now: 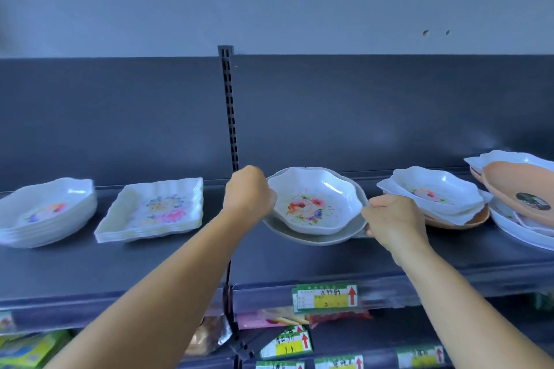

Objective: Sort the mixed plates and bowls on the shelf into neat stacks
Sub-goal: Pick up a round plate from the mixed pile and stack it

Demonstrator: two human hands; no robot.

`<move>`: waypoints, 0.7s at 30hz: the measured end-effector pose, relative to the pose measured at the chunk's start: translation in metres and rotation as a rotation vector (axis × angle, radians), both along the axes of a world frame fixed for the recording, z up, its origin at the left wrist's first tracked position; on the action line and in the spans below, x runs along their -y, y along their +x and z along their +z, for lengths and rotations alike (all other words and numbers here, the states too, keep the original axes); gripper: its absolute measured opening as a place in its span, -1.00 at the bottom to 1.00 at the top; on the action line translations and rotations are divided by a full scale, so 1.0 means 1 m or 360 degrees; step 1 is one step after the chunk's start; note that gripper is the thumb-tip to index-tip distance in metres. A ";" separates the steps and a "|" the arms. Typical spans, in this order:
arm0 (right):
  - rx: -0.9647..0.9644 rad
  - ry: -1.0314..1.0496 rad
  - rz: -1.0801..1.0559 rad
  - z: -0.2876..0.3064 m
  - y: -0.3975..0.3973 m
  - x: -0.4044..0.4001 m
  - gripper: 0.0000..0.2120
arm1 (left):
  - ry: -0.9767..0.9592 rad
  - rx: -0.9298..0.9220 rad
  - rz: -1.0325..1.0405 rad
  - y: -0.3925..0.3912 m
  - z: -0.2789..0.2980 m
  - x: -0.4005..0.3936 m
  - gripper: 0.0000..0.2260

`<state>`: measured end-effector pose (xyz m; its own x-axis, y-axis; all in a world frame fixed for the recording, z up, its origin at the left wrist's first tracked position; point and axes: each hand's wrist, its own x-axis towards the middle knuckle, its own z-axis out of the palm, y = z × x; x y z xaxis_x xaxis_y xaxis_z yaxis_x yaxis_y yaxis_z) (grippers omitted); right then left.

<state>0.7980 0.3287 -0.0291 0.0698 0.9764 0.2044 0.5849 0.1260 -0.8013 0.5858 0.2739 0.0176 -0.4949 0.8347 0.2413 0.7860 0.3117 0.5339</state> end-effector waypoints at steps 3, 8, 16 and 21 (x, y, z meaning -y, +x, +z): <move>-0.0033 0.0024 0.0078 0.004 -0.013 0.011 -0.83 | 0.0047 0.0049 0.0072 -0.014 0.002 0.024 -0.71; -0.0086 0.0013 0.0177 0.008 -0.040 0.022 -0.84 | 0.0124 0.0060 0.0216 -0.041 0.007 0.058 -0.74; -0.0104 0.0004 0.0413 0.013 -0.100 0.051 -0.92 | 0.0230 0.0123 0.0449 -0.104 0.000 0.110 -0.81; -0.0072 0.0035 0.0498 0.018 -0.142 0.069 -0.81 | 0.0325 0.0236 0.0486 -0.142 -0.001 0.142 -0.77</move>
